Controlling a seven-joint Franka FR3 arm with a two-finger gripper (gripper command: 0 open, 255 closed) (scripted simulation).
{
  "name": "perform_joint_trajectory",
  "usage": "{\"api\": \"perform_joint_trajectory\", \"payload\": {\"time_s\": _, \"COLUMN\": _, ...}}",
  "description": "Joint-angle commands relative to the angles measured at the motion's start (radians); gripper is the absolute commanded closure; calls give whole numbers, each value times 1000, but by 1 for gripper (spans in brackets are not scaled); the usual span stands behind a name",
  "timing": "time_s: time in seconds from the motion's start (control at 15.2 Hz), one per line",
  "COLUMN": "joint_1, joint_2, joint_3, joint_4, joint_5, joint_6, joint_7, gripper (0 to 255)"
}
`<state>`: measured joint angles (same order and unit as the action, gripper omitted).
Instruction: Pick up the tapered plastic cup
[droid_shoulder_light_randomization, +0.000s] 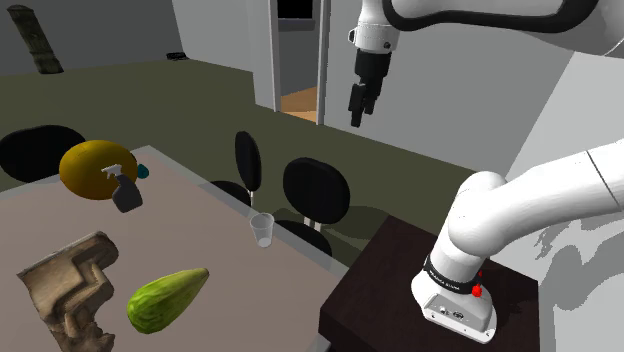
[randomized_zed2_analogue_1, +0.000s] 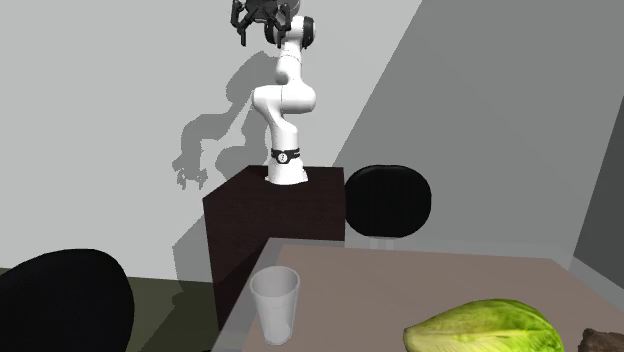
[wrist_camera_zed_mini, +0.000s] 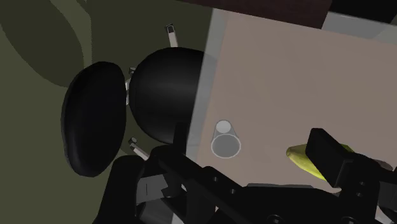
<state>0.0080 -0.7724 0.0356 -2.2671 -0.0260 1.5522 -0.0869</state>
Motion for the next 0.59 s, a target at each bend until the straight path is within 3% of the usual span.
{"api": "perform_joint_trajectory", "payload": {"time_s": 0.0, "joint_1": 0, "joint_2": 0, "joint_3": 0, "joint_4": 0, "joint_5": 0, "joint_6": 0, "joint_7": 0, "gripper": 0}}
{"api": "perform_joint_trajectory", "payload": {"time_s": 0.53, "joint_1": 10, "joint_2": 164, "joint_3": 57, "joint_4": -102, "joint_5": 11, "joint_6": 255, "joint_7": 63, "gripper": 0}}
